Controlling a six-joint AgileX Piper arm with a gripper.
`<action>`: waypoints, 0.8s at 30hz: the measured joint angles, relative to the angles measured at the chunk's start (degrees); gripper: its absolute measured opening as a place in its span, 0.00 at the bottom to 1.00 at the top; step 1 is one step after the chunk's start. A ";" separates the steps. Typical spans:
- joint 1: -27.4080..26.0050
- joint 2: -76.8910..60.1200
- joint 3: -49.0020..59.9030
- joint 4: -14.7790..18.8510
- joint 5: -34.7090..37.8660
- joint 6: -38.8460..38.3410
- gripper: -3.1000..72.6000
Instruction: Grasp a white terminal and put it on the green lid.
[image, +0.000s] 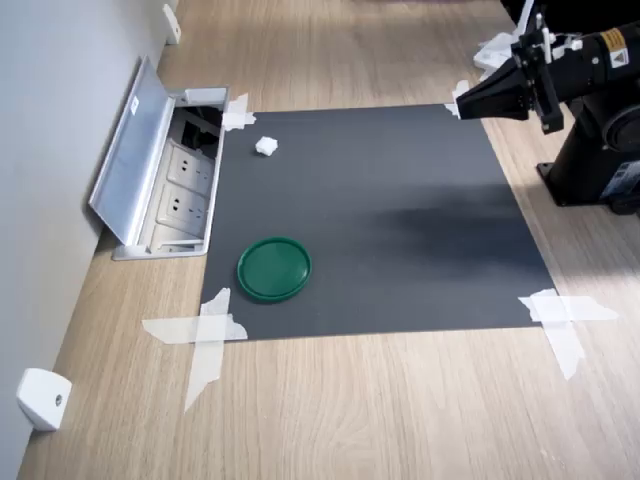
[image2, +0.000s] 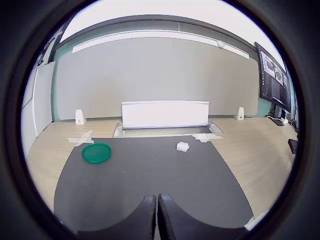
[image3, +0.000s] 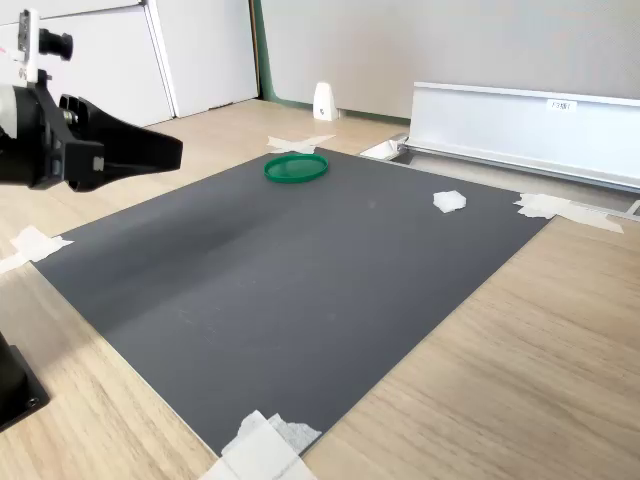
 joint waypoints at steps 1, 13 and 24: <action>0.00 0.00 0.00 0.00 0.00 0.00 0.03; 0.00 0.00 0.00 -0.06 -0.05 0.00 0.03; 0.00 2.04 -2.51 -3.65 0.82 0.00 0.03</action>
